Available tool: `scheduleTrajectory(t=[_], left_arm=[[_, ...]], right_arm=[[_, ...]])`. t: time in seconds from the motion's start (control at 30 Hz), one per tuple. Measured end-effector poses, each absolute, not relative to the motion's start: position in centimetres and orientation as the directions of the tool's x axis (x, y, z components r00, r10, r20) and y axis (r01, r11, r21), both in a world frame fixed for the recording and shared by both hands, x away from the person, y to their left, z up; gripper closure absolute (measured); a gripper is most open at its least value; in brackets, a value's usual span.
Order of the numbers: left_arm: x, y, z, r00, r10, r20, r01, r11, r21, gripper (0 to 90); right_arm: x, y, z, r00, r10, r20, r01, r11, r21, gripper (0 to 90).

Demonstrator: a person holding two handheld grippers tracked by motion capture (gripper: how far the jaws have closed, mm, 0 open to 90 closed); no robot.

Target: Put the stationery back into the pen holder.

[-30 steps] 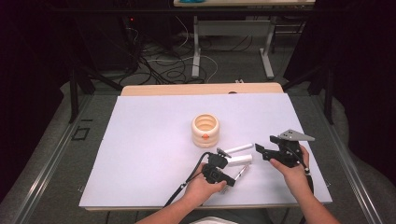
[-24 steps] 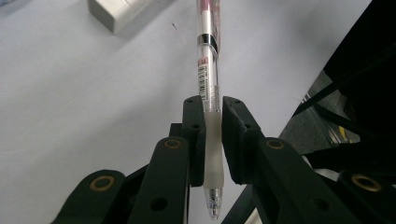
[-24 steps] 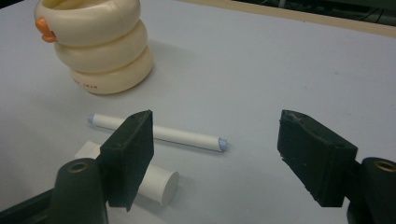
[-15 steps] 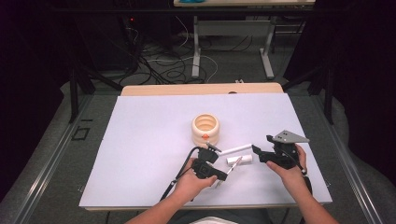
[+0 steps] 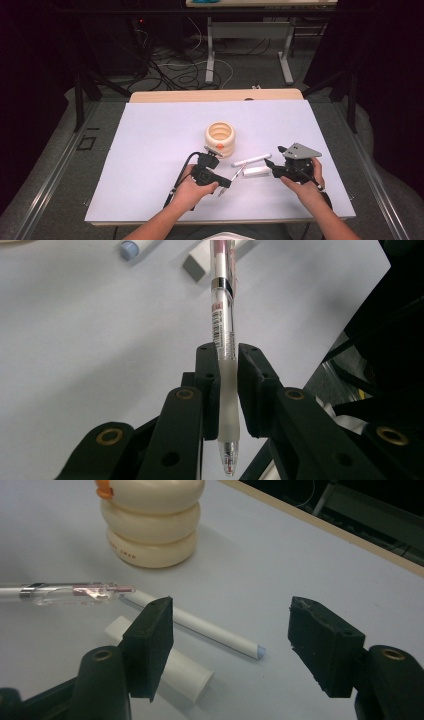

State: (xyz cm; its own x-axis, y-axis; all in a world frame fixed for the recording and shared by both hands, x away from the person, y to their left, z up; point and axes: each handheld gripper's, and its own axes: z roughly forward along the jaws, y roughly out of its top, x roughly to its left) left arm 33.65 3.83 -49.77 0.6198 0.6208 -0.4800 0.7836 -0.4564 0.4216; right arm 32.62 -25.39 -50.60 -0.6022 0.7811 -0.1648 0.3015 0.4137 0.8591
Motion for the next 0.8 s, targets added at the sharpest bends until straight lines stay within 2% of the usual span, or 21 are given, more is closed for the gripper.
scheduleTrajectory(t=[0.27, 0.47, 0.67, 0.8], left_arm=[[34.0, 4.7, -49.0, 0.616, 0.621, -0.485, 0.787, -0.452, 0.42, 80.1], [34.0, 4.9, -48.7, 0.644, 0.626, -0.439, 0.762, -0.472, 0.444, 80.1], [33.1, 4.5, -48.2, 0.729, 0.628, -0.274, 0.666, -0.557, 0.496, 80.1], [32.1, 4.1, -47.8, 0.796, 0.594, -0.116, 0.555, -0.641, 0.53, 80.1]], right_arm=[[31.5, -23.3, -50.4, -0.659, 0.7, -0.277, 0.196, 0.515, 0.835, 39.0], [31.0, -21.9, -50.4, -0.683, 0.644, -0.346, 0.134, 0.576, 0.807, 38.9], [30.9, -21.9, -50.4, -0.676, 0.654, -0.34, 0.14, 0.567, 0.812, 37.1], [31.1, -22.1, -50.4, -0.672, 0.661, -0.334, 0.144, 0.559, 0.817, 36.7]])
